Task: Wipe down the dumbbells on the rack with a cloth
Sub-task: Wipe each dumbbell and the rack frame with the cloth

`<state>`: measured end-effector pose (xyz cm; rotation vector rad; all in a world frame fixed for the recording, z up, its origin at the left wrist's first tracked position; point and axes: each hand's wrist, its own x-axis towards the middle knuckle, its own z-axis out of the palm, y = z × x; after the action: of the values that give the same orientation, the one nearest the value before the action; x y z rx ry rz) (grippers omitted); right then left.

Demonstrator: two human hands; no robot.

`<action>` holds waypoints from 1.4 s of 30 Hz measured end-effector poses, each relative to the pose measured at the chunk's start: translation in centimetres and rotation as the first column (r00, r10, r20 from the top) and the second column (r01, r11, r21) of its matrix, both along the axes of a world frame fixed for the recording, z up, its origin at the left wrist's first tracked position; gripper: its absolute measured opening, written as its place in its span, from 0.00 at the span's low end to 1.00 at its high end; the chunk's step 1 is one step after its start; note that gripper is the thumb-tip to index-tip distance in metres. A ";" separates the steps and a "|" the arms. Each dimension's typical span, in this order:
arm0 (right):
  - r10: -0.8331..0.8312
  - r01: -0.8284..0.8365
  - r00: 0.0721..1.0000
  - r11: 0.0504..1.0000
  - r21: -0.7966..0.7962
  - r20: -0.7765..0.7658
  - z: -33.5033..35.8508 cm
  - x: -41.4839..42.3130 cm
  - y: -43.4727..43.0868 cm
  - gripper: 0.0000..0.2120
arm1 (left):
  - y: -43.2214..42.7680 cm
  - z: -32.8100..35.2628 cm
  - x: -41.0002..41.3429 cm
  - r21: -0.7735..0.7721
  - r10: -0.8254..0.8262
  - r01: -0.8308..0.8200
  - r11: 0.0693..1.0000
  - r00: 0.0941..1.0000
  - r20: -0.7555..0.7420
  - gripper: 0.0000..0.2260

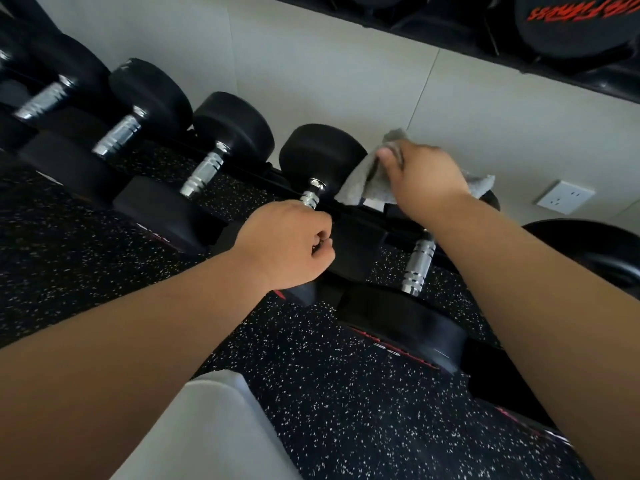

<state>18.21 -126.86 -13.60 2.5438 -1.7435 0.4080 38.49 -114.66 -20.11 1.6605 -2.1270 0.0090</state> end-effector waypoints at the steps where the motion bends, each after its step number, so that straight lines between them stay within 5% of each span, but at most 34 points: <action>1: 0.015 -0.015 0.998 1.000 0.007 0.068 0.1 0.0 0.8 0.27 | 0.1 0.1 0.3 -0.012 0.017 -0.017 1.000 0.999 -0.042 0.14; 6: -0.013 -0.160 0.916 0.905 0.393 0.402 -0.6 3.7 7.4 0.24 | 1.1 0.1 5.1 -0.057 0.147 -0.153 0.987 0.985 -0.087 0.06; 10: -0.114 -0.210 0.868 0.799 0.564 0.484 -4.3 9.7 12.7 0.26 | 1.5 -0.7 9.6 0.013 0.232 -0.233 0.972 0.971 0.062 0.18; 13: -0.135 -0.076 0.897 0.891 0.447 0.420 -6.4 13.1 14.9 0.26 | 1.3 -1.6 10.8 0.076 0.221 -0.238 0.968 0.959 0.179 0.25; 17: 0.104 -0.178 0.933 0.965 0.190 0.344 -7.1 12.5 15.4 0.27 | 0.4 -1.0 11.8 0.152 0.143 -0.189 0.970 0.952 0.269 0.27; 23: -0.142 -0.116 0.798 0.918 0.380 0.586 -9.3 10.3 16.4 0.24 | -0.9 1.0 19.1 0.104 0.168 -0.220 0.970 0.914 0.370 0.28; 27: 0.007 -0.055 0.950 0.988 0.144 0.312 -7.9 13.5 15.2 0.25 | -2.1 -0.3 22.2 0.186 0.112 -0.200 0.962 0.911 0.398 0.29; 31: 0.249 -0.249 0.968 0.968 -0.028 0.006 -7.7 15.9 13.6 0.23 | -2.6 -1.9 22.7 0.145 0.123 -0.171 0.975 0.949 0.290 0.24; 38: 0.189 -0.223 0.934 0.971 0.082 0.302 -9.3 11.0 15.3 0.27 | -2.6 -1.9 23.0 0.167 0.129 -0.179 0.970 0.954 0.272 0.25; 42: 0.084 -0.115 0.959 0.988 0.102 0.270 -8.6 12.1 16.1 0.28 | -4.2 -1.3 21.5 0.230 0.306 -0.341 0.911 0.936 0.175 0.18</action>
<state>30.32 -110.80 -22.18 2.7796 -1.7714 0.7022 60.01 -118.84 -21.39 2.2120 -1.9864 -0.0580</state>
